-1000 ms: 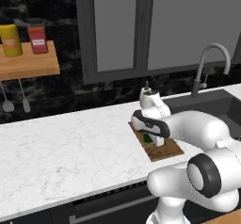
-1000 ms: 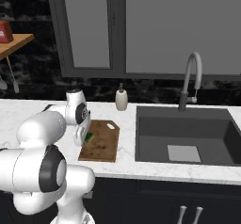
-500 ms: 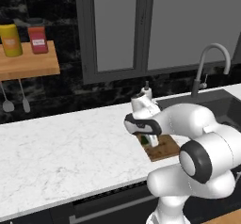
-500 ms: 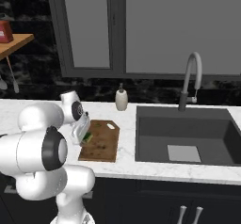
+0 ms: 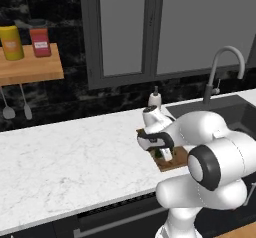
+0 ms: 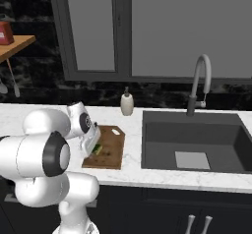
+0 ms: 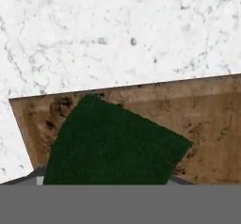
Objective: Pick up the sponge from the counter and clean the cutting board by briefly scrubbing or pressing down on the cutting board. Once finished, release the sponge.
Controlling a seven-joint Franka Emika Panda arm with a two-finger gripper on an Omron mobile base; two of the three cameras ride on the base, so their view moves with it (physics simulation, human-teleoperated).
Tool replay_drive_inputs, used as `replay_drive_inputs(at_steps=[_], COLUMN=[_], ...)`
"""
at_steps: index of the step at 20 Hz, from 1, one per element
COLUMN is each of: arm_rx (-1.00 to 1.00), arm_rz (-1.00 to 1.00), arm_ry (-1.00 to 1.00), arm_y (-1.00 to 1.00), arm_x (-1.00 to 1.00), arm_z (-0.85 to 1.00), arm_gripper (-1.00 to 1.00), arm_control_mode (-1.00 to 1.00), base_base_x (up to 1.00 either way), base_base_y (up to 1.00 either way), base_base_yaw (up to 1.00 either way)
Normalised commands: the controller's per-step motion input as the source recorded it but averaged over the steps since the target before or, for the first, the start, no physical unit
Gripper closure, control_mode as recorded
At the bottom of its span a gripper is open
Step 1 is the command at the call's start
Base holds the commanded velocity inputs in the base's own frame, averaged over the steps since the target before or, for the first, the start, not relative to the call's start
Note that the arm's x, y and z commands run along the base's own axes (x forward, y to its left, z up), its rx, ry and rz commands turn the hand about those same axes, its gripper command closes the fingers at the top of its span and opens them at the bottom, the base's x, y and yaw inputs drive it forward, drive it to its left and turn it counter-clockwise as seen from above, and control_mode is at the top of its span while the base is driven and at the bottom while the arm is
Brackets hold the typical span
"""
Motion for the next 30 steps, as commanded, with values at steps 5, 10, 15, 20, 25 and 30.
replay_drive_inputs(at_steps=[5, 10, 15, 20, 25, 30], arm_rx=[0.0, 0.0, 0.0, -0.05, -0.09, 0.0], arm_rz=[0.0, 0.0, 0.0, 0.0, -0.02, -0.01], arm_ry=[-0.02, -0.01, -0.05, -0.2, -0.18, 0.32], arm_y=[-0.21, -0.16, -0.5, -0.49, -0.48, -0.73], arm_x=[-0.03, 0.0, -0.17, -0.49, -0.55, -0.03], arm_z=[-0.59, -0.57, -0.37, -0.35, -0.43, -0.43], arm_gripper=[1.0, 1.0, 1.0, 1.0, 1.0, 1.0], arm_control_mode=[-1.0, -1.0, -1.0, -1.0, -1.0, -1.0], base_base_x=[0.0, 0.0, 0.0, 0.0, 0.0, 0.0], base_base_y=[0.0, 0.0, 0.0, 0.0, 0.0, 0.0], base_base_yaw=[0.0, 0.0, 0.0, 0.0, 0.0, 0.0])
